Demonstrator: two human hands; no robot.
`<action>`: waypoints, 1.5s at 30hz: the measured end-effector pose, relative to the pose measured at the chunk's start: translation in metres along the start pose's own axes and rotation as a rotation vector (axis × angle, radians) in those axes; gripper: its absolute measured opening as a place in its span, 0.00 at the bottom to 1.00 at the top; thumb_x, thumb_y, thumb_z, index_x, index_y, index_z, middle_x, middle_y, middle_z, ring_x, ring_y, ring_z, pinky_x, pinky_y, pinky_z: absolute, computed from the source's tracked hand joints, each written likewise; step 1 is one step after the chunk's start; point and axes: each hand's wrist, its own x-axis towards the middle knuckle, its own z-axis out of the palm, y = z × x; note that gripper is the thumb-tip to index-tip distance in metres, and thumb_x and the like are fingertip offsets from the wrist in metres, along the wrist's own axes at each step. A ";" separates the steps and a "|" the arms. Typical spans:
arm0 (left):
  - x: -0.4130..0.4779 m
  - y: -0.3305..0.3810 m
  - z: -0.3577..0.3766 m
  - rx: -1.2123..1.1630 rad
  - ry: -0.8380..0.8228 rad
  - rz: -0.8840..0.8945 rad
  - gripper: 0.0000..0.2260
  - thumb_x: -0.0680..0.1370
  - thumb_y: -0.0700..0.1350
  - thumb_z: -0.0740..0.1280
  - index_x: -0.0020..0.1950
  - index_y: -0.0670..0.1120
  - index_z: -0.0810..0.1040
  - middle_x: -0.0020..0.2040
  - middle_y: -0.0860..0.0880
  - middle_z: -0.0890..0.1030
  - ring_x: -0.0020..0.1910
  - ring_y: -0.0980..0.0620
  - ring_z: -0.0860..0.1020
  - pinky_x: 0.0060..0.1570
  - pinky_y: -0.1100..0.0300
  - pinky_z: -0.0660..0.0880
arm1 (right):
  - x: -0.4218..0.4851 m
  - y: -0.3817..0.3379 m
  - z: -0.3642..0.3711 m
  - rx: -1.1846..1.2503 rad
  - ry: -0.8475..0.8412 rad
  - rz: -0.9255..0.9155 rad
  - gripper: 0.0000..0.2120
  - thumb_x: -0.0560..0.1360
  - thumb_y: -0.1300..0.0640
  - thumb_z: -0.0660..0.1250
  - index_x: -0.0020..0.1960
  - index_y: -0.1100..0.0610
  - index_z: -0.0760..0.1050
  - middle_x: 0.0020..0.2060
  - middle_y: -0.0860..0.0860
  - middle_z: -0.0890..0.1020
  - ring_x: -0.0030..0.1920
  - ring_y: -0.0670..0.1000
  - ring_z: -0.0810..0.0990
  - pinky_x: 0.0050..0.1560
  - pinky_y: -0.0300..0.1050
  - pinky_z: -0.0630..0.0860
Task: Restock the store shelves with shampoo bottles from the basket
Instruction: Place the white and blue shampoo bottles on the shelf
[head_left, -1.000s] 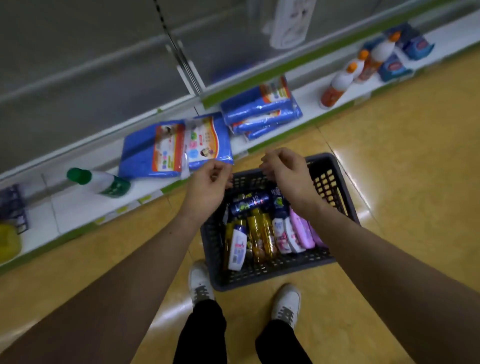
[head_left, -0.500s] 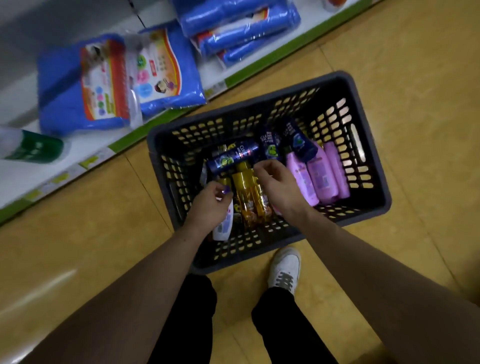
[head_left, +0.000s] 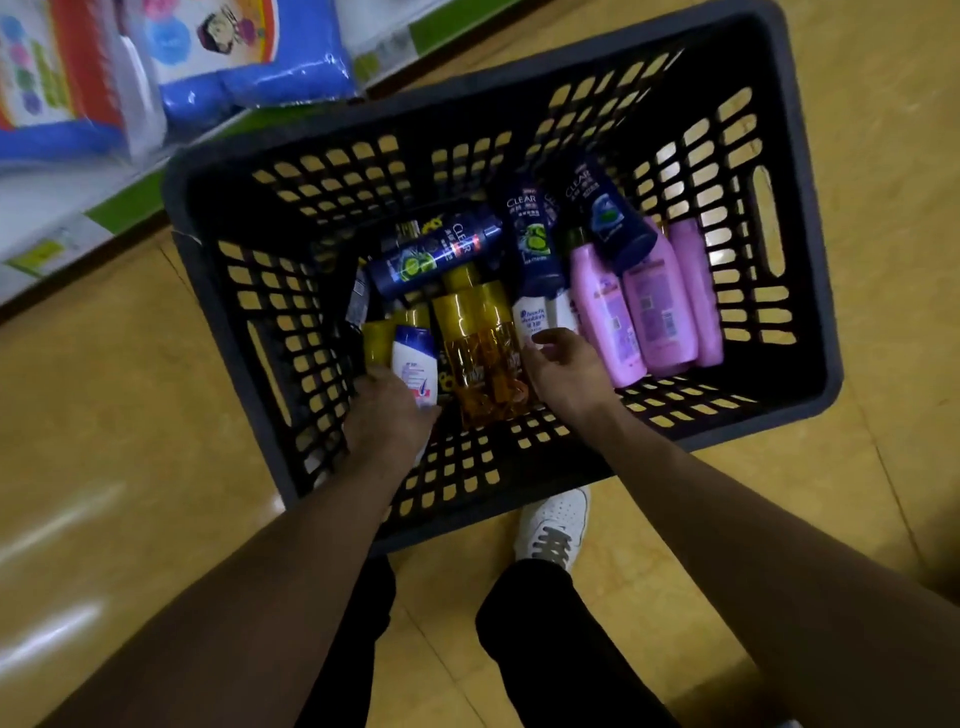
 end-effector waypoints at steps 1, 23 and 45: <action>0.002 0.001 0.002 0.031 0.009 0.009 0.35 0.72 0.56 0.76 0.70 0.39 0.65 0.63 0.38 0.72 0.60 0.39 0.76 0.47 0.50 0.72 | 0.003 0.003 0.001 0.001 -0.008 0.007 0.16 0.83 0.50 0.62 0.68 0.56 0.71 0.58 0.52 0.81 0.49 0.50 0.83 0.47 0.47 0.82; -0.061 0.039 -0.153 -0.994 -0.203 0.314 0.13 0.77 0.50 0.72 0.58 0.56 0.73 0.57 0.53 0.82 0.52 0.54 0.84 0.52 0.53 0.81 | -0.074 -0.112 -0.002 0.184 -0.086 -0.266 0.12 0.82 0.51 0.64 0.62 0.56 0.76 0.55 0.52 0.82 0.56 0.53 0.81 0.50 0.43 0.78; -0.273 0.058 -0.489 -1.294 0.176 0.734 0.14 0.86 0.50 0.56 0.64 0.46 0.77 0.58 0.47 0.85 0.57 0.49 0.83 0.59 0.49 0.79 | -0.315 -0.442 -0.003 0.511 -0.096 -0.855 0.25 0.74 0.51 0.75 0.65 0.51 0.66 0.51 0.50 0.82 0.44 0.42 0.84 0.45 0.40 0.81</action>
